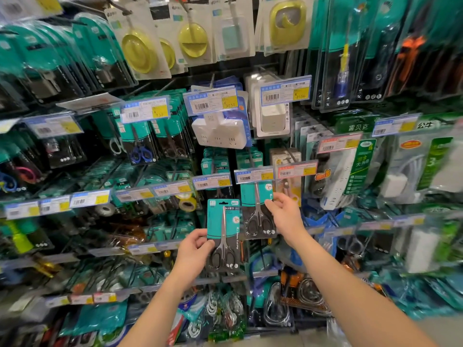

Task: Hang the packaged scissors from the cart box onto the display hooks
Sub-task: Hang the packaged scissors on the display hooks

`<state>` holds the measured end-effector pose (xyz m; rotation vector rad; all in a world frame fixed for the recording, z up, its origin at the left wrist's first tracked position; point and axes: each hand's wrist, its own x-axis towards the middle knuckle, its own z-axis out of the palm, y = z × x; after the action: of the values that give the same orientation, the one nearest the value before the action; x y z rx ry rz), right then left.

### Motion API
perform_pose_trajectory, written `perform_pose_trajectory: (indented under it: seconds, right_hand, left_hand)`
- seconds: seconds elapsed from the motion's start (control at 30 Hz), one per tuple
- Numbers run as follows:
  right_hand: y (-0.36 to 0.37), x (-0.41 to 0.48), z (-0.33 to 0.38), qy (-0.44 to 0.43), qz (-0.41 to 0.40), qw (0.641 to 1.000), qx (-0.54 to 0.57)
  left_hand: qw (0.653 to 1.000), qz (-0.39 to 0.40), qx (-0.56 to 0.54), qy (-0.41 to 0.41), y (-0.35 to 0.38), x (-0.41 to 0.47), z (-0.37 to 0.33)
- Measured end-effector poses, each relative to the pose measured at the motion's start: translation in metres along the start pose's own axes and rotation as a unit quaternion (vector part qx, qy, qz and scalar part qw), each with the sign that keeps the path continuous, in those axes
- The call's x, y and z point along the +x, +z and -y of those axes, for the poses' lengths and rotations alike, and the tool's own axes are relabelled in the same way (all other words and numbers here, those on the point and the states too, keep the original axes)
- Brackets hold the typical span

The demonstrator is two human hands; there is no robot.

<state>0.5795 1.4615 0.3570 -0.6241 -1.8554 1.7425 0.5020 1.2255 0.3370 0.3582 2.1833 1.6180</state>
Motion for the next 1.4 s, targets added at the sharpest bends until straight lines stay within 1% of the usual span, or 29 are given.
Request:
perform_pose_trajectory:
  seconds: [0.1, 0.3, 0.43, 0.57, 0.7, 0.77, 0.9, 0.97, 1.07, 1.1, 1.17, 1.23, 1.4]
  right_hand:
    - [0.002, 0.0, -0.003, -0.004, 0.009, 1.0, -0.004]
    - [0.004, 0.004, -0.004, 0.003, -0.01, 1.0, -0.011]
    - [0.006, 0.016, -0.007, 0.018, -0.032, 0.998, -0.041]
    - [0.009, 0.031, 0.002, 0.011, -0.038, 0.996, -0.079]
    - [0.011, 0.049, -0.001, 0.057, -0.029, 0.993, -0.098]
    - [0.009, 0.049, -0.01, 0.096, -0.018, 0.988, -0.118]
    - [0.005, 0.033, -0.036, 0.132, -0.039, 0.977, -0.164]
    - [0.006, 0.02, -0.042, 0.133, -0.024, 0.981, -0.142]
    - [0.01, 0.003, -0.049, 0.142, 0.051, 0.987, -0.054]
    - [0.011, -0.003, -0.051, 0.149, 0.079, 0.985, -0.045]
    - [0.01, -0.01, -0.054, 0.147, 0.113, 0.98, -0.078]
    - [0.007, -0.016, -0.055, 0.126, 0.12, 0.981, -0.089]
    - [-0.001, -0.015, -0.047, 0.072, 0.077, 0.993, -0.053]
  left_hand:
    - [1.0, -0.003, -0.004, 0.003, 0.001, 0.0, 0.0]
    - [1.0, 0.004, -0.025, 0.004, 0.004, 0.0, 0.0]
    - [1.0, 0.006, -0.026, 0.003, 0.004, 0.0, 0.003]
    - [1.0, 0.003, -0.015, 0.005, 0.005, 0.001, 0.003]
    - [1.0, 0.009, -0.005, 0.005, 0.011, 0.002, 0.001]
    - [1.0, 0.013, 0.002, 0.007, 0.014, 0.004, 0.0]
    - [1.0, 0.025, 0.001, 0.017, 0.023, 0.011, -0.001]
    - [1.0, 0.022, 0.002, 0.017, 0.029, 0.014, -0.005]
    - [0.999, 0.022, -0.003, 0.024, 0.041, 0.021, -0.011]
    - [0.999, 0.021, -0.008, 0.027, 0.045, 0.023, -0.013]
    - [0.999, 0.021, -0.017, 0.032, 0.054, 0.026, -0.018]
    - [0.999, 0.026, -0.018, 0.037, 0.061, 0.03, -0.023]
    - [0.998, 0.023, -0.022, 0.051, 0.07, 0.037, -0.031]
